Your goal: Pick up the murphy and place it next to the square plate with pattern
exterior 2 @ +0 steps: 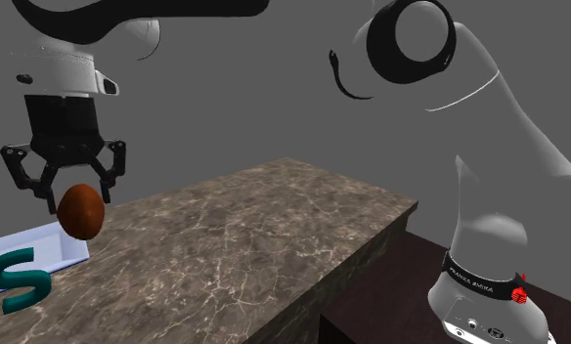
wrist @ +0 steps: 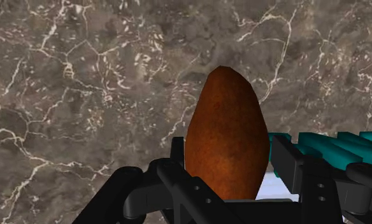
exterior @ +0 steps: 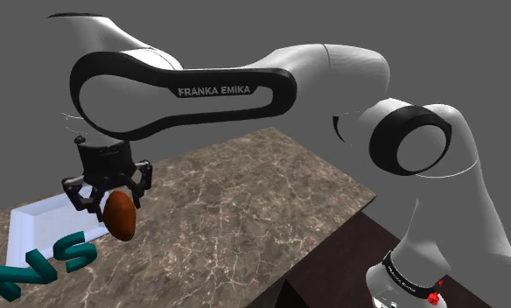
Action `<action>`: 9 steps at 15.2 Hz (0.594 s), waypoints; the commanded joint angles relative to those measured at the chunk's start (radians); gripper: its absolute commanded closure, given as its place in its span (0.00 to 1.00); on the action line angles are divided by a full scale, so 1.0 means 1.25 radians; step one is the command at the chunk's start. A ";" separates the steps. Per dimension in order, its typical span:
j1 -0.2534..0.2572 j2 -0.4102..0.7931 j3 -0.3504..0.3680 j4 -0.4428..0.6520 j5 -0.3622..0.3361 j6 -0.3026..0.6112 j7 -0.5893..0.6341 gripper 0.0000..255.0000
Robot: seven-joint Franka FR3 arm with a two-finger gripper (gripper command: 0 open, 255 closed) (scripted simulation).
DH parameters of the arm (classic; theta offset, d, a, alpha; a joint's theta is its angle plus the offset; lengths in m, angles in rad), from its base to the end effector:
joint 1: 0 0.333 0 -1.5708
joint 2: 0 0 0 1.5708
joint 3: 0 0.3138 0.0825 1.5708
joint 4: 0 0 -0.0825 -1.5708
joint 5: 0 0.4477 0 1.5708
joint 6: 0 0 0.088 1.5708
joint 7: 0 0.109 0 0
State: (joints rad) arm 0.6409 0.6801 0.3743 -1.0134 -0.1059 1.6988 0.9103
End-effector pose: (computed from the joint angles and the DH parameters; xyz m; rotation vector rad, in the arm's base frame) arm 0.5075 0.6201 0.4660 -3.0298 -0.0511 0.1158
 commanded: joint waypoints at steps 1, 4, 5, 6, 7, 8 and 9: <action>0.028 0.046 -0.004 0.067 -0.012 -0.019 0.014 1.00; 0.020 0.038 -0.004 0.019 -0.010 0.019 0.013 1.00; 0.018 0.036 -0.004 0.005 -0.010 0.032 0.013 1.00; 0.016 0.034 -0.004 -0.009 -0.010 0.043 0.012 1.00; 0.014 0.033 -0.004 -0.022 -0.009 0.055 0.012 1.00; 0.012 0.033 -0.004 -0.034 -0.009 0.066 0.012 1.00; 0.010 0.032 -0.004 -0.046 -0.009 0.077 0.012 1.00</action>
State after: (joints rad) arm 0.6563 0.7201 0.3695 -1.0584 -0.1177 1.7831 0.9263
